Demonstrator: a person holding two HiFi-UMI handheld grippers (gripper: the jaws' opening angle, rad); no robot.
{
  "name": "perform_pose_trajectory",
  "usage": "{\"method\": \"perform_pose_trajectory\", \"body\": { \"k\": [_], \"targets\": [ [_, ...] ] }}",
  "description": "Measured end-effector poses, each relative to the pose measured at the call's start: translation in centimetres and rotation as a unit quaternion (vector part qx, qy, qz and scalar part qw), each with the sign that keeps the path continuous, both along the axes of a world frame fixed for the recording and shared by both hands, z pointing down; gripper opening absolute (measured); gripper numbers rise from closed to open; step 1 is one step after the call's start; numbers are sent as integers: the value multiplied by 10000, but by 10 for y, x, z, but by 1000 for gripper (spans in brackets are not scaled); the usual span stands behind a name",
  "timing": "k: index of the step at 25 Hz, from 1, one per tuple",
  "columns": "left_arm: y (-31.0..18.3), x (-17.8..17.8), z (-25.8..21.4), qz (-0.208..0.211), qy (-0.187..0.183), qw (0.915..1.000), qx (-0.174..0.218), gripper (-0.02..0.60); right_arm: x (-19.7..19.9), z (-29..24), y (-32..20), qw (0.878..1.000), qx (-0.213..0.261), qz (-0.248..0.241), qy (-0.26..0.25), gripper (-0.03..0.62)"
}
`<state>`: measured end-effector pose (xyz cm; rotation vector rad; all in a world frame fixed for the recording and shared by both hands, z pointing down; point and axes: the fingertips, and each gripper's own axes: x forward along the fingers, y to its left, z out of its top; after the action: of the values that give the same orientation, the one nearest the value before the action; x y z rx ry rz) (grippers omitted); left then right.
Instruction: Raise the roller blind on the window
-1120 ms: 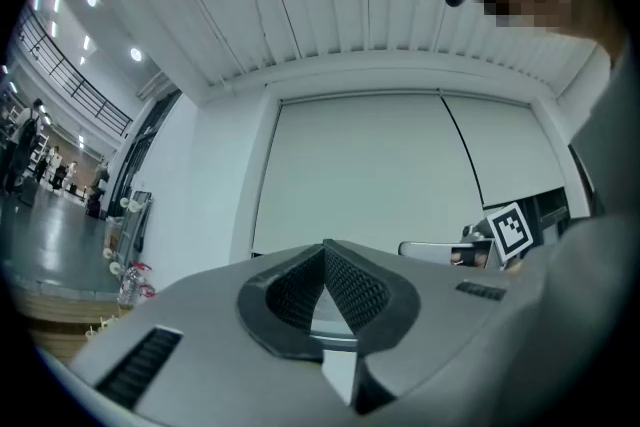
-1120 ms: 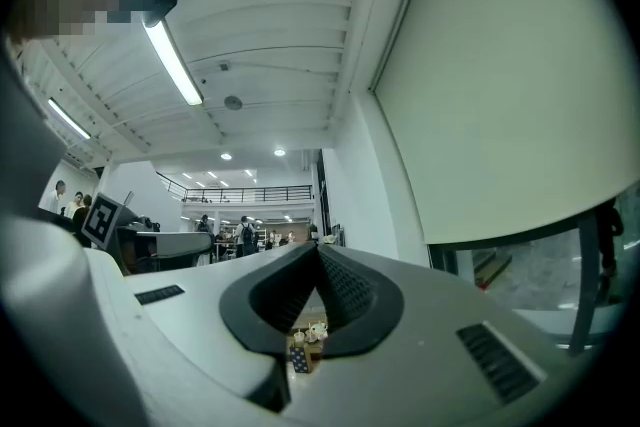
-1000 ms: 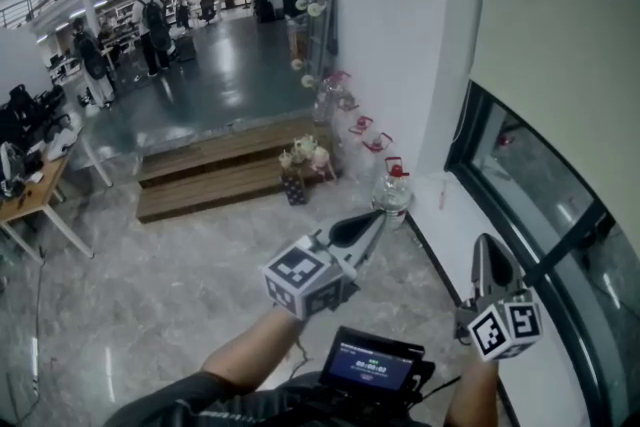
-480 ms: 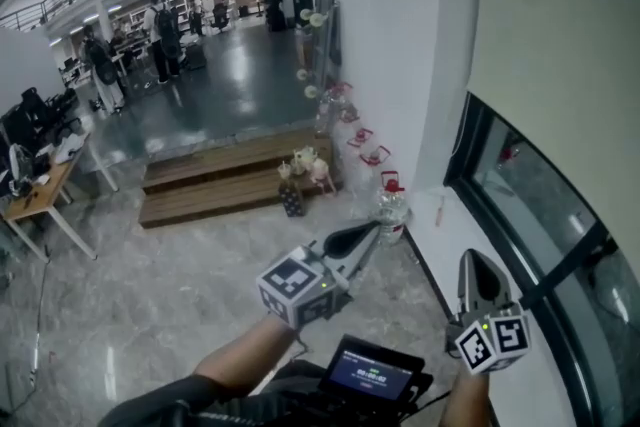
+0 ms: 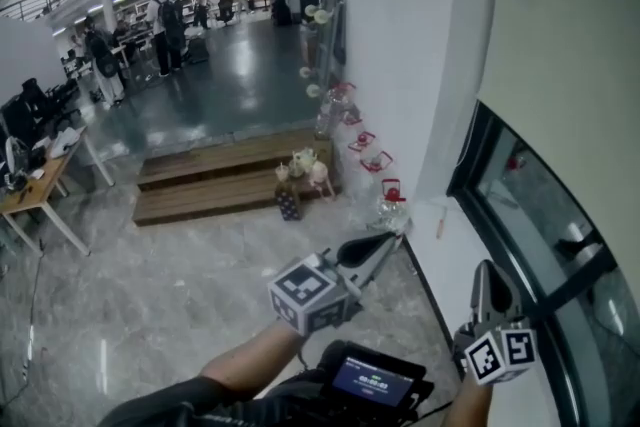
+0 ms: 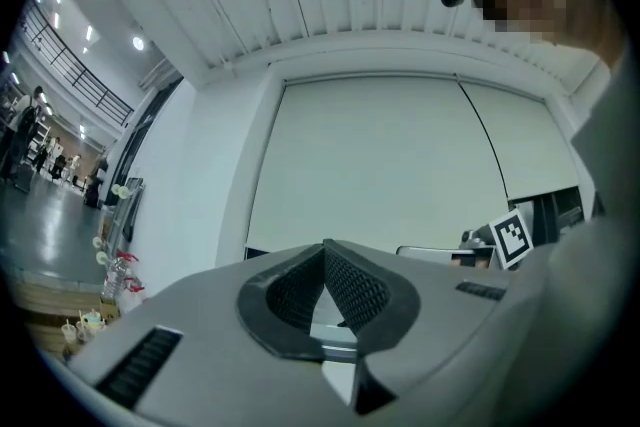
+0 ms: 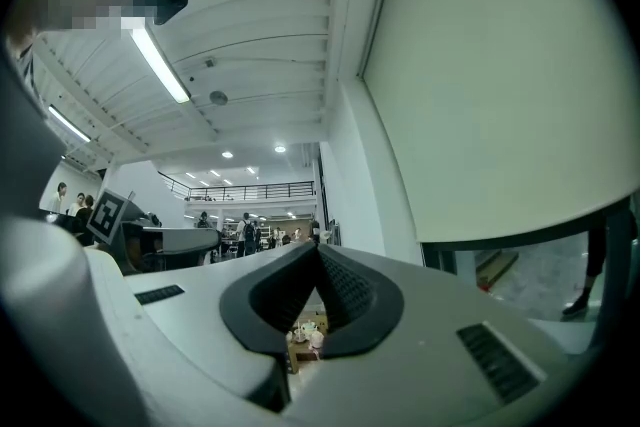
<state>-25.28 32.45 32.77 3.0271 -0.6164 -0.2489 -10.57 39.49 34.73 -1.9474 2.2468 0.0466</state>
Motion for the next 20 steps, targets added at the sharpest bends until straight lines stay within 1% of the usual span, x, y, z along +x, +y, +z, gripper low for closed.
{"method": "perform_pose_trajectory", "body": {
  "k": [4, 7, 12, 15, 20],
  "targets": [
    [-39, 7, 4, 34, 94, 9999, -121, -2, 11, -7, -29, 9999, -32, 130, 38, 5],
    [-72, 9, 4, 51, 145, 9998, -139, -2, 14, -7, -60, 9999, -65, 135, 31, 5],
    [-120, 18, 3, 133, 84, 9998, -127, -2, 19, -9, -108, 9996, -180, 201, 32, 5],
    [-148, 22, 1, 205, 81, 9997, -117, -2, 22, -13, -134, 9994, -153, 305, 28, 5],
    [-188, 26, -1, 348, 49, 9993, -118, -2, 24, -16, -177, 9992, -206, 336, 63, 5]
  ]
}}
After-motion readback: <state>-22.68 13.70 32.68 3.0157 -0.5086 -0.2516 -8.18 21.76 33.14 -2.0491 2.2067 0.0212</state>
